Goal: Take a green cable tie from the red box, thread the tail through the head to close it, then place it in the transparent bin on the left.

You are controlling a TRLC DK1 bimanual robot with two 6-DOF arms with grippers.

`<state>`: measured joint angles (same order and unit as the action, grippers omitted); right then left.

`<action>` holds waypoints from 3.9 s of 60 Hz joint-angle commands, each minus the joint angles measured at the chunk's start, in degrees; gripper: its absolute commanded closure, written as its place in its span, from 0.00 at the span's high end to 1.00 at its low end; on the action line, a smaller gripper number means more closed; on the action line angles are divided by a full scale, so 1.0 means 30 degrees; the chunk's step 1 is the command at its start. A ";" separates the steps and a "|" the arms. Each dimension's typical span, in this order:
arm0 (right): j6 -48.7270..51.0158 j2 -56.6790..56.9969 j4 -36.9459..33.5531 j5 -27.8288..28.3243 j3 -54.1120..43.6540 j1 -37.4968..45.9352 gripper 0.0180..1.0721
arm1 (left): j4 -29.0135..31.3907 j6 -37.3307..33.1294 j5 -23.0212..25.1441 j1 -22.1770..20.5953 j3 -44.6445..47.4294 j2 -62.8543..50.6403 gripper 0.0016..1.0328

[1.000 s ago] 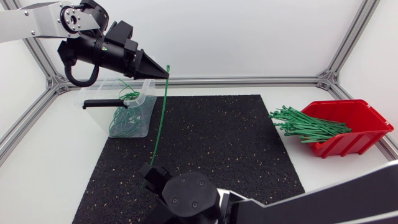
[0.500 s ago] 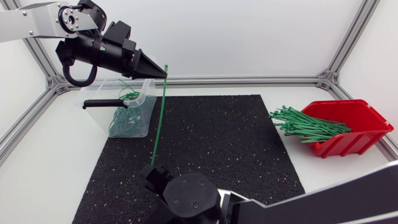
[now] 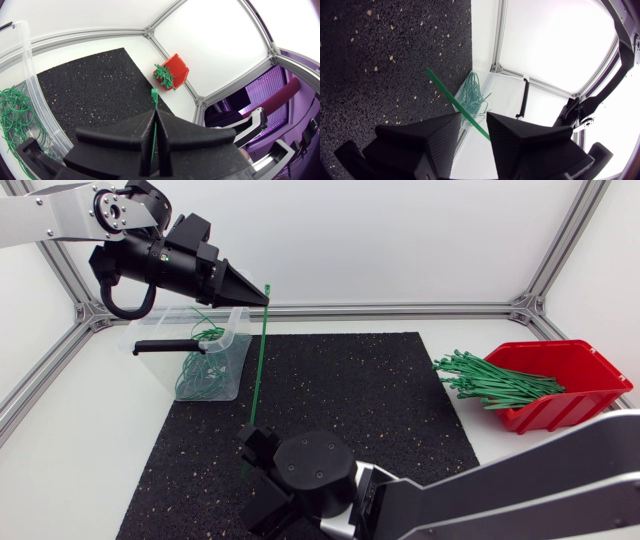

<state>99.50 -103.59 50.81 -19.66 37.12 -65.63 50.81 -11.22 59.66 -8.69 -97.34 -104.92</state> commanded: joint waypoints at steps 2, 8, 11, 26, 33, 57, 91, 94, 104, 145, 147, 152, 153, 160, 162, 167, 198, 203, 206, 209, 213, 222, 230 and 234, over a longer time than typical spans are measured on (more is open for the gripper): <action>0.0582 -0.0099 0.0203 0.0108 0.0282 -0.0332 0.40 | 0.0320 -0.0360 -0.0023 0.0171 0.0132 0.0317 0.03; 0.0611 0.0312 0.0174 0.0020 0.0076 -0.0771 0.34 | 0.0320 -0.0331 -0.0023 0.0347 -0.0161 -0.0181 0.03; 0.0641 0.0487 0.0174 -0.0038 -0.0099 -0.0976 0.28 | 0.0320 -0.0360 -0.0023 0.0406 -0.0249 -0.0357 0.03; 0.0670 0.0634 0.0174 -0.0097 0.0135 -0.1064 0.18 | 0.0320 -0.0390 -0.0023 0.0377 -0.0307 -0.0562 0.03; 0.0729 0.0663 0.0174 -0.0097 0.0282 -0.1094 0.18 | 0.0320 -0.0331 0.0006 0.0435 -0.0073 -0.0680 0.03; 0.0875 0.1366 0.0086 -0.0156 0.0399 -0.1445 0.18 | 0.0701 -0.0360 0.1735 0.0611 -0.0161 -0.1060 0.03; 0.0787 0.1220 -0.0090 -0.0126 0.1395 -0.1445 0.09 | 0.0877 -0.0800 0.1706 0.0289 0.0015 -0.0914 0.03; 0.0758 0.1278 -0.0207 -0.0126 0.1424 -0.1445 0.09 | 0.0877 -0.0800 0.1706 0.0318 0.0015 -0.0914 0.03; 0.0348 0.1366 -0.0441 -0.0243 0.1190 -0.1445 0.05 | 0.0877 -0.0976 0.1676 0.0347 0.0074 -0.0914 0.03; -1.1898 0.4735 -1.2980 0.1719 0.3680 0.0459 0.05 | -0.2697 -0.2499 0.1295 0.0992 0.3267 0.1225 0.03; -1.2455 0.4911 -1.3537 0.2012 0.3826 0.0576 0.05 | -0.3166 -0.2499 0.1295 0.0992 0.3794 0.1635 0.03; -1.3891 0.5233 -1.5266 0.2979 0.4325 0.0928 0.05 | -0.4309 -0.2382 0.1295 0.0933 0.4937 0.2485 0.03; -1.4096 0.5292 -1.5412 0.3096 0.4354 0.0957 0.05 | -0.4777 -0.2235 0.1295 0.0904 0.5318 0.2690 0.03; -1.6029 0.5614 -1.7609 0.4591 0.5116 0.1514 0.05 | -0.5656 -0.2147 0.1295 0.0816 0.6138 0.3070 0.03; -1.6644 0.5673 -1.8137 0.4971 0.5321 0.1690 0.05 | -0.5920 -0.2147 0.1295 0.0787 0.6343 0.3188 0.03; -1.7582 0.5907 -1.9426 0.5792 0.5643 0.2012 0.05 | -0.6857 -0.1942 0.1178 0.0699 0.7105 0.3481 0.03; -2.0307 0.7196 -2.0041 0.5382 0.4705 0.2656 0.05 | -0.9934 -0.1386 0.1002 -0.0151 0.9947 0.5326 0.03; -2.1478 0.7167 -2.0158 0.6085 0.4735 0.2979 0.05 | -1.0344 -0.1356 0.1002 -0.0268 1.0269 0.5502 0.03; -2.2064 0.7284 -2.0363 0.6290 0.4793 0.3037 0.05 | -1.0637 -0.1356 0.1002 -0.0327 1.0503 0.5649 0.03; -2.2562 0.7519 -2.0715 0.6583 0.4852 0.3037 0.05 | -1.1018 -0.1356 0.1002 -0.0356 1.0796 0.5824 0.03; -2.3441 0.7548 -2.1652 0.7608 0.5438 0.3535 0.05 | -1.1574 -0.1239 0.1002 -0.0356 1.1177 0.6117 0.03; -2.5111 0.7079 -2.3996 0.8048 0.6903 0.4033 0.05 | -1.2893 -0.0595 0.1032 -0.0532 1.2027 0.6615 0.03; -2.5492 0.7548 -2.4406 0.8048 0.6961 0.4063 0.05 | -1.3391 -0.0448 0.1032 -0.0707 1.2554 0.7026 0.03; -2.5639 0.7636 -2.4787 0.8194 0.7196 0.4063 0.05 | -1.3566 -0.0448 0.1032 -0.0707 1.2788 0.7201 0.03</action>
<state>24.62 -81.62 -22.02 4.62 57.28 -53.56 10.79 -13.47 62.70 -10.50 -61.12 -84.97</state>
